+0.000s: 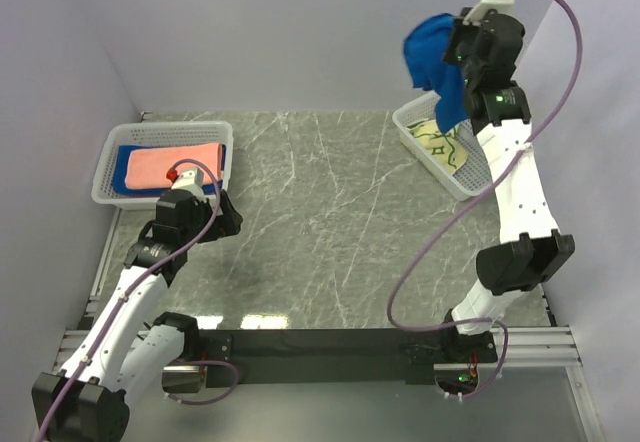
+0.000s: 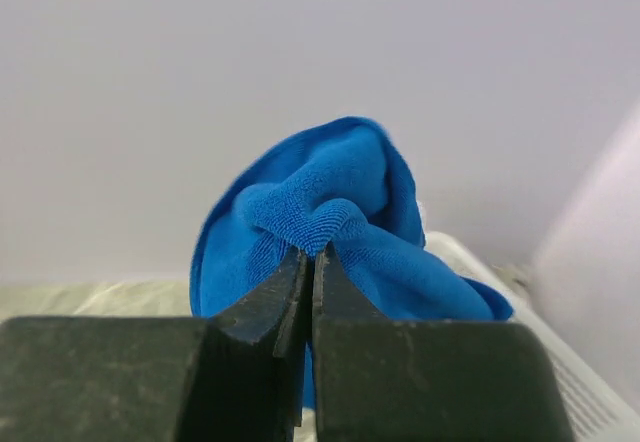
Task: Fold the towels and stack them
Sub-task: Grab crumpled towel, then move the towel to the center of the board
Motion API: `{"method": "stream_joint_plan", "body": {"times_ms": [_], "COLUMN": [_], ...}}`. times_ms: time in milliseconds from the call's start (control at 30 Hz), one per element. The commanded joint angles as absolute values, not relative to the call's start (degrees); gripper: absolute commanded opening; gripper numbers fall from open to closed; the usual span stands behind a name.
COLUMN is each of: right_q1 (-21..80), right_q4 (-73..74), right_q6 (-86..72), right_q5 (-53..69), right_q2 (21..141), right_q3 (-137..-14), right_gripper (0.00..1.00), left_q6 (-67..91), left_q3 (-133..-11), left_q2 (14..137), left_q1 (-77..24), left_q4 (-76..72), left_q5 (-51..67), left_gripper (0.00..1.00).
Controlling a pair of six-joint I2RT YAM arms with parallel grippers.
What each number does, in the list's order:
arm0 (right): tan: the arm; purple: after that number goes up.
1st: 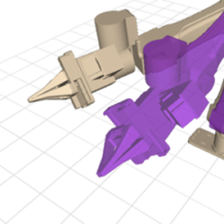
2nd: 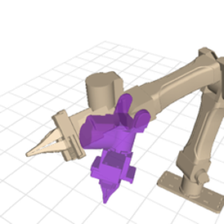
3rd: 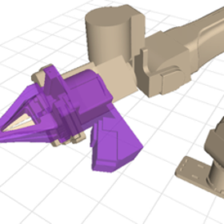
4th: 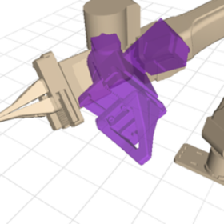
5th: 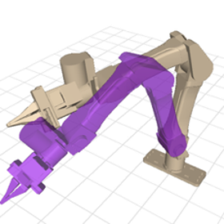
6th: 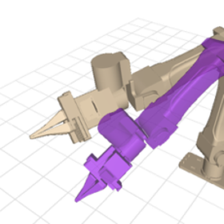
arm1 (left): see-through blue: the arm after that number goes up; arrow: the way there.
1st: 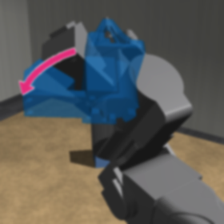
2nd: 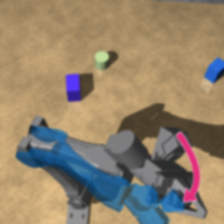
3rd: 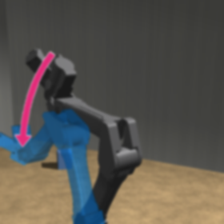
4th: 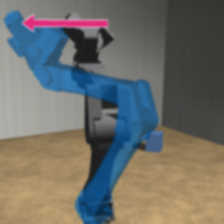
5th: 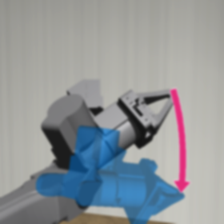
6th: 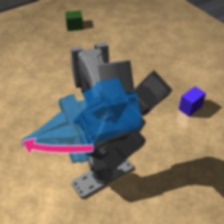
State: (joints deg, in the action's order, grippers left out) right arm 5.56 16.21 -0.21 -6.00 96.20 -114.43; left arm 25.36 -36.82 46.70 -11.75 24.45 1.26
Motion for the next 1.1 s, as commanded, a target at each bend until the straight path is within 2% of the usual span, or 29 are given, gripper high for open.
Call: {"method": "stream_joint_plan", "body": {"times_ms": [0, 100, 233, 333, 433, 467, 567, 700, 733, 900, 1067], "right_q1": [11.24, 17.91, 27.23, 35.31, 45.15, 47.44, 54.39, 53.45, 49.96, 37.72, 31.03], "right_q4": [17.57, 19.6, 19.69, 20.12, 21.61, 22.49, 25.48, 25.93, 25.49, 19.96, 16.26], "right_q6": [3.69, 3.96, 0.19, -4.37, -7.9, -8.43, -9.4, -11.69, -12.65, -14.33, -16.0], "right_q5": [-1.41, -0.96, -1.23, 1.3, 5.17, 6.06, 9.05, 0.55, -1.3, 1.22, 4.39], "right_q2": [90.89, 86.32, 78.25, 74.98, 74.62, 74.71, 73.92, 70.32, 69.27, 69.16, 78.38], "right_q3": [-114.88, -107.43, -86.21, -71.18, -59.81, -58.11, -54.06, -51.33, -50.98, -50.18, -53.43], "right_gripper": [0.0, 0.0, 0.04, 0.12, 0.34, 0.49, 0.63, 0.64, 0.64, 0.59, 0.58], "left_q6": [25.58, 25.66, 25.93, 26.45, 26.89, 26.98, 27.42, 28.65, 28.83, 29.97, 31.9], "left_q3": [-37.88, -37.88, -37.79, -37.36, -37.09, -37.0, -36.91, -37.7, -38.31, -42.18, -47.54], "left_q2": [45.09, 44.47, 43.24, 41.49, 39.99, 39.9, 40.6, 42.62, 43.41, 53.16, 65.44], "left_q1": [-11.43, -11.34, -11.34, -11.25, -11.34, -11.34, -11.34, -11.51, -11.86, -14.94, -21.26], "left_q4": [22.41, 22.33, 22.67, 22.59, 22.33, 22.32, 22.15, 21.54, 21.45, 21.27, 18.81], "left_q5": [2.02, 2.2, 1.85, 0.62, 0.26, 0.26, 2.27, 6.84, 7.99, 9.67, 6.25], "left_gripper": [0.99, 0.99, 0.99, 0.99, 0.99, 0.99, 0.99, 0.99, 0.99, 0.95, 0.94]}}
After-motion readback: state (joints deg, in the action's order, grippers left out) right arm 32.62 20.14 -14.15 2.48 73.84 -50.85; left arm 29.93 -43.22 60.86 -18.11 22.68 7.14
